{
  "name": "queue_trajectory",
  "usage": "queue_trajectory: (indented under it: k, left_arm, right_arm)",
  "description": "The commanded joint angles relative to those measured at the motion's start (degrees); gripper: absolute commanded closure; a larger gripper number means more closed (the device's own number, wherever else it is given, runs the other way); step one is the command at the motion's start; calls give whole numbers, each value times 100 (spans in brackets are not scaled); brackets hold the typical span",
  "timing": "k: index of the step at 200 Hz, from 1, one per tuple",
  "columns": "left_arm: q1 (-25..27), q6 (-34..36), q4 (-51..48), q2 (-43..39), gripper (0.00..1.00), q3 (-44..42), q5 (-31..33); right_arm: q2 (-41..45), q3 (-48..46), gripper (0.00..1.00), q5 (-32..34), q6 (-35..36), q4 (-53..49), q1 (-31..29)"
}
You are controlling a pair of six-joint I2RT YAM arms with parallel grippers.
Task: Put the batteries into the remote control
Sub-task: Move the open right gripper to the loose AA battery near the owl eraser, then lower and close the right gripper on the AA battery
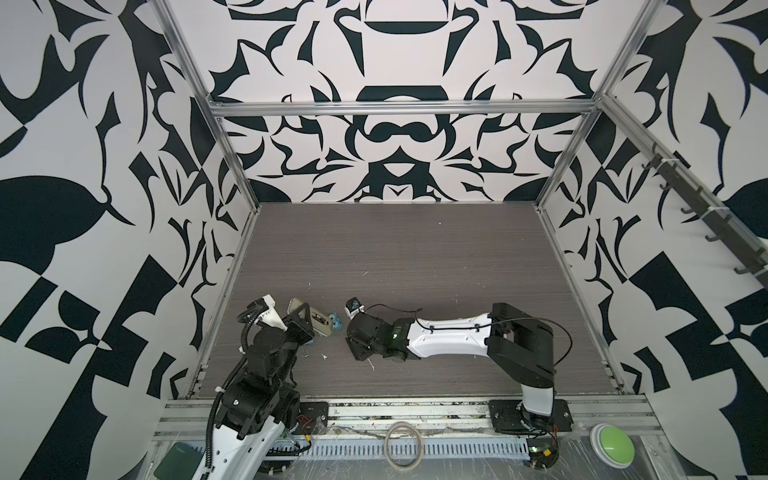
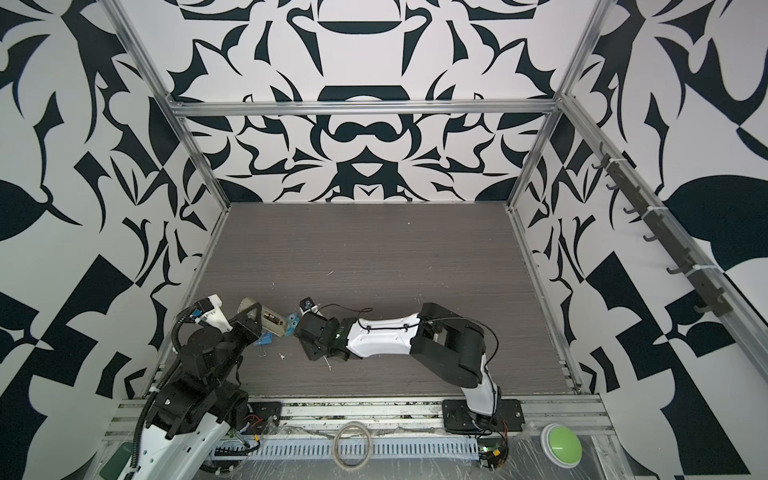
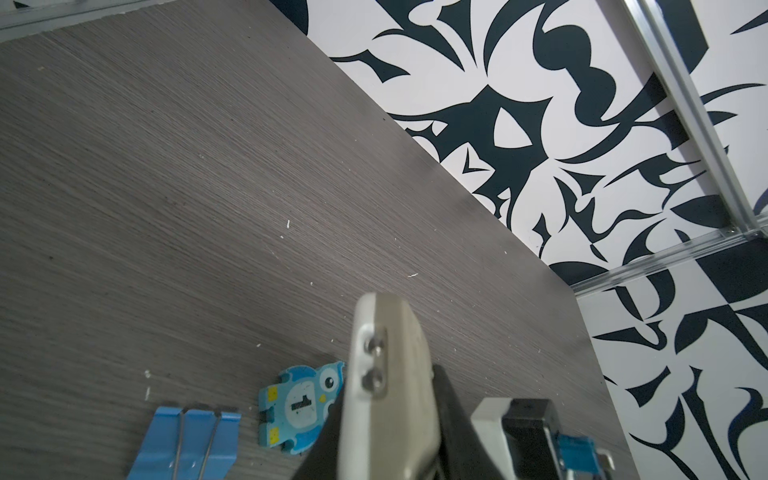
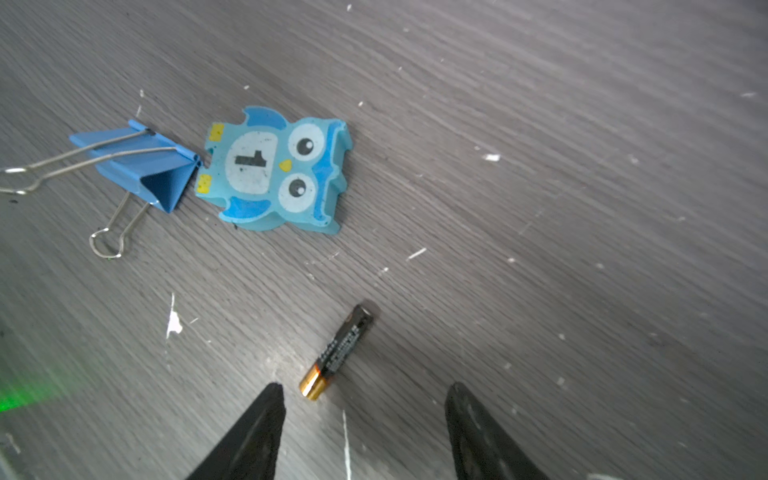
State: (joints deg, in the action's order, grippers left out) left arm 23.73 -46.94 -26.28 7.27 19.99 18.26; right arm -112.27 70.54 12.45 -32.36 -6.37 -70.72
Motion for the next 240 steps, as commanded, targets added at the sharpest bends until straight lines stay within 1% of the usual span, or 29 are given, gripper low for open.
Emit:
queue_trajectory:
  k: [1, 60, 93, 143, 160, 176, 191, 240]
  left_arm:
    - [-19, -79, -237, -136, 100, -65, 130]
    - [-18, -96, -269, -279, 100, -132, 112]
    - [-18, -105, -347, -347, 100, -140, 109]
    - [-21, -192, -379, -481, 100, -222, 79]
    - [-25, -225, -361, -472, 100, -258, 58]
    - [-23, -215, -342, -463, 100, -269, 50]
    - [-24, -215, -342, -447, 100, -285, 47]
    - [-19, -209, -412, -485, 100, -294, 11]
  right_arm:
    - [-34, 255, 34, -44, -107, 158, -37]
    - [-257, 448, 36, 65, 19, 87, -30]
    - [-392, 574, 41, 108, 149, 15, -35]
    - [-438, 500, 49, 89, 182, 13, -52]
    - [-437, 482, 54, 146, 212, -4, -76]
    - [-445, 478, 64, 213, 233, -52, -74]
    - [-466, 479, 70, 290, 271, -108, -75]
    - [-424, 395, 82, 359, 311, -119, -92]
